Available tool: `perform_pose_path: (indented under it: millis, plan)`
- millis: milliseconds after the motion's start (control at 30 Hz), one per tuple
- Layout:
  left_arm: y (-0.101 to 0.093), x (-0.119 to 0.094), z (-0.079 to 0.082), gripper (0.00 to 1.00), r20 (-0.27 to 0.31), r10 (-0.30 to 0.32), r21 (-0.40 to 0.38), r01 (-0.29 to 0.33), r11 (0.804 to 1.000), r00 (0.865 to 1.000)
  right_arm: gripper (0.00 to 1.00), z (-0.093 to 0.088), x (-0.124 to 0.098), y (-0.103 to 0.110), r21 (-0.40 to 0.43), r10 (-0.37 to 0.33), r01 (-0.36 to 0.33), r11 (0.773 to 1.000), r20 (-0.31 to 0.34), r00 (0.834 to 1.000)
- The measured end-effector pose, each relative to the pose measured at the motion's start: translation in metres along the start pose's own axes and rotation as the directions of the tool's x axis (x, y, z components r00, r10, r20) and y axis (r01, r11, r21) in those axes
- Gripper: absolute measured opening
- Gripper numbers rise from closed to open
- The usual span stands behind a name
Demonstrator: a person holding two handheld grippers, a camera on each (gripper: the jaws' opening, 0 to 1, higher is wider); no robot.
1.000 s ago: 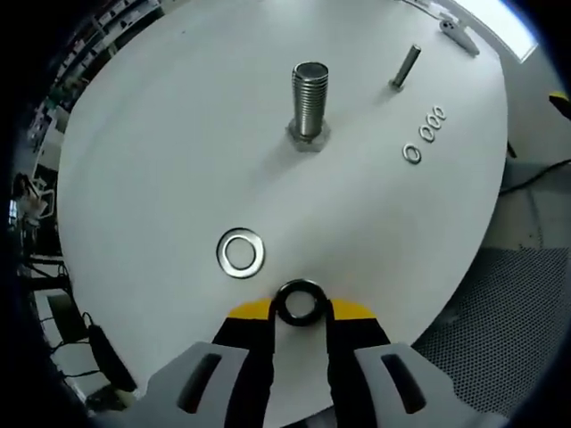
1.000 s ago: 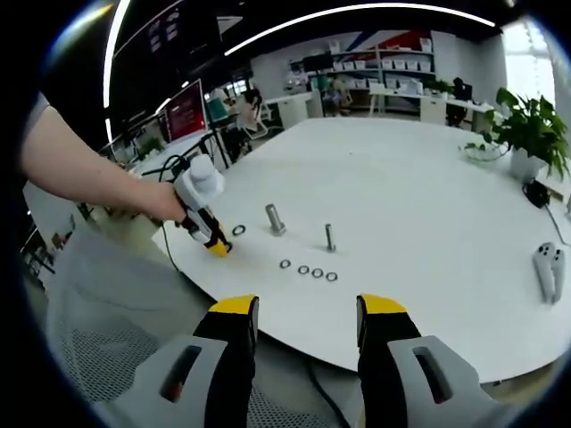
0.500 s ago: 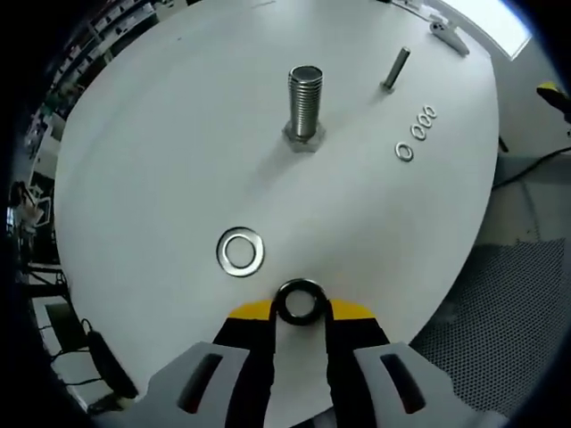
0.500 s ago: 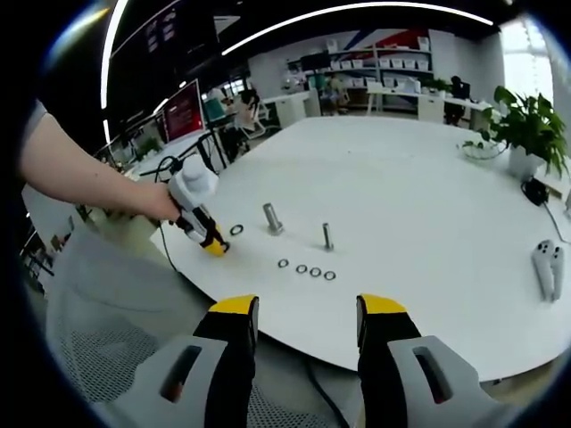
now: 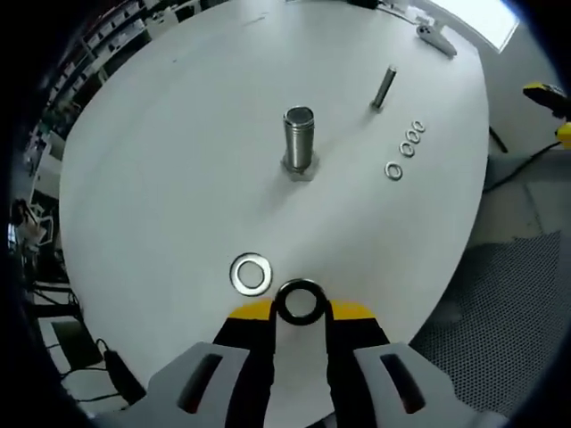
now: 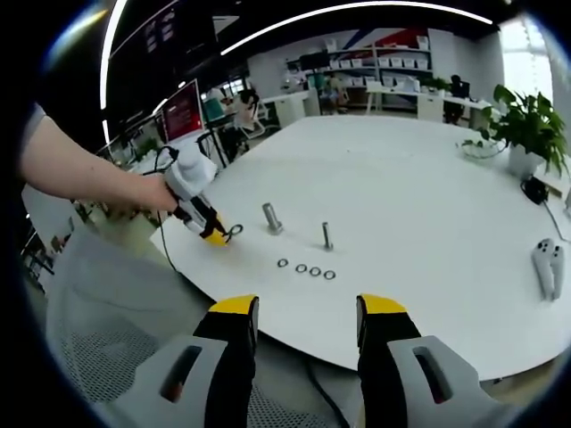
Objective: Place the washer onto the threaded stud by aligning its center hole with the stud, sliding it down to the base, and recovering from edge contact or off-axis alignment until the washer reaches the visible bottom stop.
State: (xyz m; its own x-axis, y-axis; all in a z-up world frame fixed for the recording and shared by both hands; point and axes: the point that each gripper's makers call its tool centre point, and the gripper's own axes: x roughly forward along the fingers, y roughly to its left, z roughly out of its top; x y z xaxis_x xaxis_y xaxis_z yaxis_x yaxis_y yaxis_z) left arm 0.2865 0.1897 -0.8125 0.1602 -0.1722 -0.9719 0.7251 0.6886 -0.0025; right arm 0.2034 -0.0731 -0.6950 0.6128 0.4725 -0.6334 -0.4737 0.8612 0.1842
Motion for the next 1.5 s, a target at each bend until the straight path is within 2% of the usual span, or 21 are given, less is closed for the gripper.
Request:
perform_pose_path:
  millis: [167, 367, 500, 633, 967, 1133, 1233, 1267, 1500]
  plan:
    - [0.001, -0.011, 0.023, 0.19, 0.055, 0.000, 0.019, -0.001, 1.000, 0.998, 0.46, 0.000, 0.000, 0.000, -0.004, 0.001, -0.001, 1.000, -0.004, 1.000]
    - [0.001, -0.030, 0.064, 0.19, 0.153, 0.000, 0.032, -0.005, 0.999, 0.988, 0.46, 0.000, 0.000, 0.000, -0.003, 0.003, -0.003, 1.000, -0.003, 1.000]
    - [0.000, -0.035, 0.081, 0.19, 0.181, -0.005, 0.039, -0.002, 0.999, 0.983, 0.46, 0.000, 0.000, 0.001, 0.000, 0.005, -0.005, 1.000, 0.001, 1.000]
    - [-0.003, -0.037, 0.093, 0.19, 0.192, -0.010, 0.055, 0.000, 0.998, 0.981, 0.46, 0.001, -0.001, 0.000, 0.007, 0.004, -0.004, 1.000, 0.007, 1.000]
    - [-0.007, -0.026, 0.106, 0.19, 0.180, -0.016, 0.074, 0.002, 0.997, 0.984, 0.46, 0.002, -0.001, 0.000, 0.004, 0.003, -0.003, 1.000, 0.013, 1.000]
    - [-0.003, -0.019, 0.111, 0.19, 0.171, -0.005, 0.074, -0.007, 0.997, 0.985, 0.46, 0.002, -0.001, 0.000, 0.010, 0.001, -0.001, 1.000, 0.019, 1.000]
    - [-0.005, -0.016, 0.111, 0.19, 0.154, -0.013, 0.083, 0.000, 0.997, 0.988, 0.46, 0.003, -0.001, 0.000, 0.007, 0.001, -0.001, 1.000, 0.019, 1.000]
    - [-0.003, -0.016, 0.112, 0.19, 0.150, 0.001, 0.101, -0.016, 0.995, 0.989, 0.46, 0.003, -0.001, 0.000, 0.006, 0.002, -0.002, 1.000, 0.018, 1.000]
    - [-0.001, -0.006, 0.112, 0.19, 0.118, 0.009, 0.139, -0.026, 0.990, 0.993, 0.46, 0.002, -0.001, 0.000, 0.005, 0.003, -0.003, 1.000, 0.018, 1.000]
